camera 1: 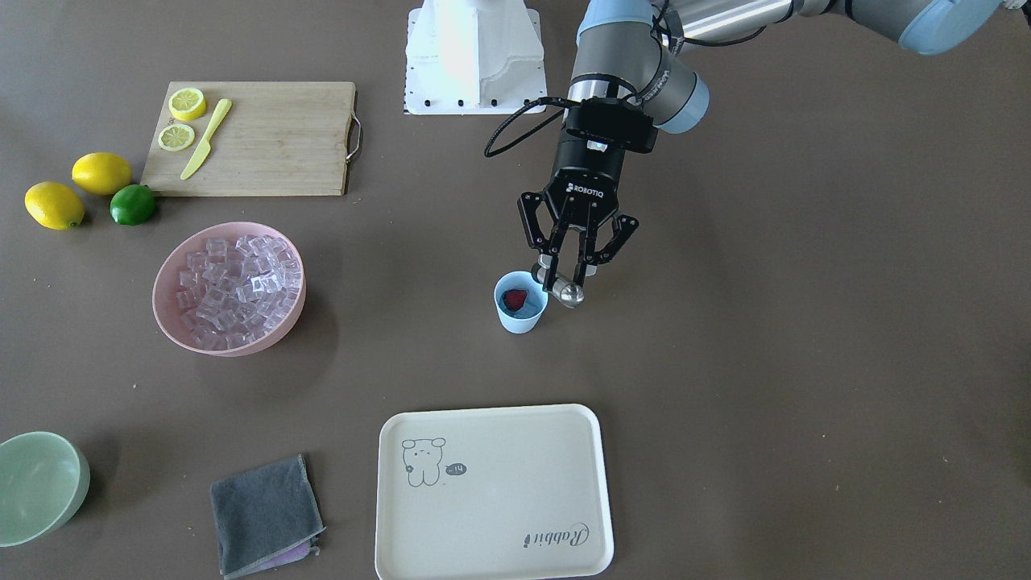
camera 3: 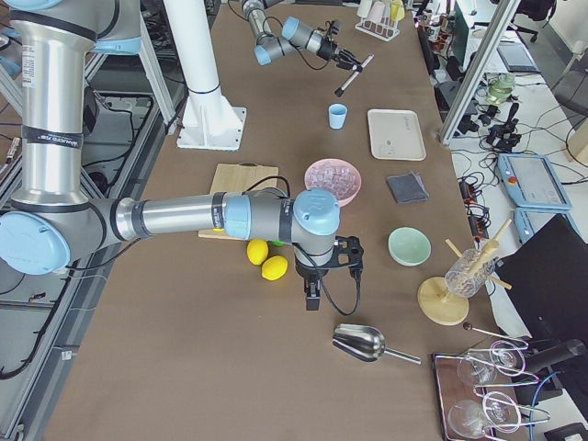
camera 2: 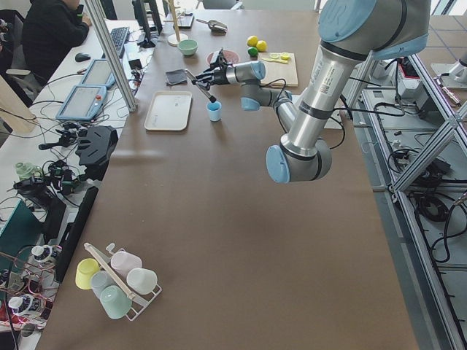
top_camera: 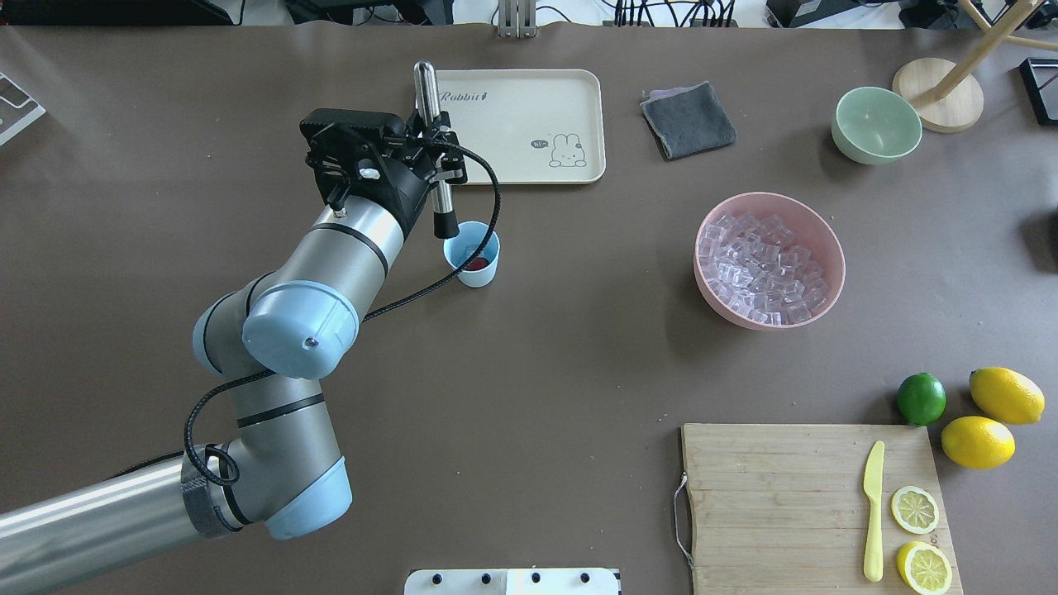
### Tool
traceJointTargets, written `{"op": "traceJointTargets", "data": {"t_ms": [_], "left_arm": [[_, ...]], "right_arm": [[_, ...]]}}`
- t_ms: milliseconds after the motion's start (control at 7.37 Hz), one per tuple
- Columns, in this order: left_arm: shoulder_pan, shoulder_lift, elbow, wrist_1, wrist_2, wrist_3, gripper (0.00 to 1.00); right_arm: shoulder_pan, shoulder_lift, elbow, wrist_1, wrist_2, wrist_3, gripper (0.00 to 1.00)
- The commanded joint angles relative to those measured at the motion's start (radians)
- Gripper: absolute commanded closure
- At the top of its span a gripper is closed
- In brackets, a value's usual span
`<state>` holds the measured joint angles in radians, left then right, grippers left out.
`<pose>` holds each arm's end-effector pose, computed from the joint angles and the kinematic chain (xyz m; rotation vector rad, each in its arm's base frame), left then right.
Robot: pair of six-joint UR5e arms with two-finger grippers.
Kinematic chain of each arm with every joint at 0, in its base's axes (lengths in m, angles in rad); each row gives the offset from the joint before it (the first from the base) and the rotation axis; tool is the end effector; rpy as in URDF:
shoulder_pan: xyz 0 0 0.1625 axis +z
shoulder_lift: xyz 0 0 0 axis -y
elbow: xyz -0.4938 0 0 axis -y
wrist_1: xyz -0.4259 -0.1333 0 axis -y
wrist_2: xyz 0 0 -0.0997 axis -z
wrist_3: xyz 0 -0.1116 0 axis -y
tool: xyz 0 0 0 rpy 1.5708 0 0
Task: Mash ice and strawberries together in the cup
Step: 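Bring the metal rod in the left gripper down into the cup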
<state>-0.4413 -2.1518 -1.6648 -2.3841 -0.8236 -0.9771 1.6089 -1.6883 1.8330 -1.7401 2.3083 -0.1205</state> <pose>0.5376 -0.4852 0.2165 1.2139 0.9243 -0.4326 0.0758 -0.4586 0.6765 0.0350 -0.7372 -0.0695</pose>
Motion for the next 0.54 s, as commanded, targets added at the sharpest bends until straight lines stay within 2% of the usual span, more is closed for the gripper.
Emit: {"op": "traceJointTargets", "data": {"t_ms": [0, 407], "left_arm": [[0.052, -0.01, 0.0, 0.005, 0.093, 0.0, 0.7], [0.056, -0.025, 0.03, 0.006, 0.096, -0.003, 0.7]], "right_arm": [[-0.018, -0.002, -0.001, -0.004, -0.023, -0.081, 0.0], [-0.023, 0.004, 0.0, -0.048, -0.035, -0.107, 0.0]]}}
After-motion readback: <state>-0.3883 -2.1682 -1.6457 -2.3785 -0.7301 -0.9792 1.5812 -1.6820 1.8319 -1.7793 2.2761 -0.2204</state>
